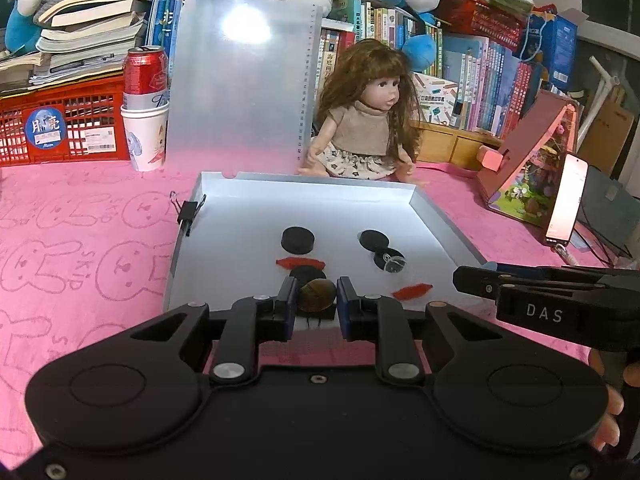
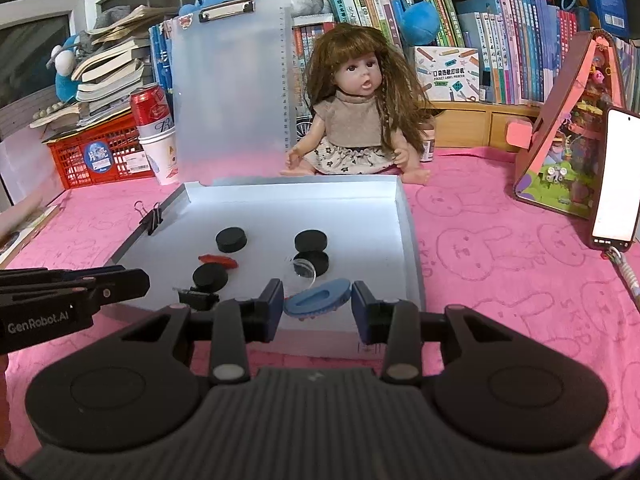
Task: Organize rigid objects
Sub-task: 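Carry the brown nut and blue hair clip with both grippers into the white box, then open the left gripper to drop the nut while the right gripper releases the blue clip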
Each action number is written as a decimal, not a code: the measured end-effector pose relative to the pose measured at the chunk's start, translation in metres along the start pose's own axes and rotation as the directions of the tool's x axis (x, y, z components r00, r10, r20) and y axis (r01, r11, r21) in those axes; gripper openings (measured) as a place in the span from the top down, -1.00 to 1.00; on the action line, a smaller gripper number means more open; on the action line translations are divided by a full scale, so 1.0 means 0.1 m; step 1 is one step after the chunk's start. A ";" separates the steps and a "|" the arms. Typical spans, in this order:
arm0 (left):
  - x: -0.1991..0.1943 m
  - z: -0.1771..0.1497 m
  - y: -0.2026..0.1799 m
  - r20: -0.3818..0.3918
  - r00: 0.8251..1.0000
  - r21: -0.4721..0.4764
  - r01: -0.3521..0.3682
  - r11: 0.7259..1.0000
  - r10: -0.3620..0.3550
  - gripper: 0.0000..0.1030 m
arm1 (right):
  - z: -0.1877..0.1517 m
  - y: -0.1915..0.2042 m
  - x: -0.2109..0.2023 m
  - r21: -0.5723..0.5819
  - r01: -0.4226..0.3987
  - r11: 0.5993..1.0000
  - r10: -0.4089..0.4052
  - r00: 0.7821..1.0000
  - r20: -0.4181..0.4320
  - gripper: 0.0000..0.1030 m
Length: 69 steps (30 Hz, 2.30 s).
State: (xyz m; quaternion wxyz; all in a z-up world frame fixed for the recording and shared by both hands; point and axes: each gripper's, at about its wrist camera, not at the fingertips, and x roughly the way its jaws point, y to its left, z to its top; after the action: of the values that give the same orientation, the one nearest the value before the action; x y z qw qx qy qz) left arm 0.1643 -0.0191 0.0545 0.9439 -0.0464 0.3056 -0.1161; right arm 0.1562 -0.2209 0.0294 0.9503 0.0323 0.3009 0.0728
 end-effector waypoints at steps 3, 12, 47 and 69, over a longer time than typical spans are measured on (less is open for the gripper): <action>0.08 0.08 0.01 -0.001 1.000 -0.012 0.000 1.000 0.000 0.61 | 0.07 -0.01 0.06 0.010 0.002 1.000 -0.002 1.000 -0.003 0.17; 0.40 0.31 0.02 -0.005 1.000 -0.031 0.002 1.000 -0.002 0.61 | 0.30 0.00 0.30 0.017 0.007 1.000 -0.006 1.000 -0.028 0.17; 1.92 0.84 0.17 -0.189 0.980 -0.063 -0.077 0.995 0.064 0.61 | 0.79 -0.23 1.72 0.199 0.016 0.980 0.039 0.962 -0.272 0.14; 1.90 0.81 0.11 -0.167 0.983 -0.007 -0.078 0.997 0.076 0.46 | 0.80 -0.21 1.66 0.171 0.015 0.985 0.028 0.968 -0.248 -0.21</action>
State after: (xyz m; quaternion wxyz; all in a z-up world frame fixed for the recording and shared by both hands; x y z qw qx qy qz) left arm 0.3635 -0.0537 0.0109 0.9186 -0.0312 0.3856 -0.0810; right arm 0.3393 -0.2164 -0.0019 0.8983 0.1056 0.4232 0.0533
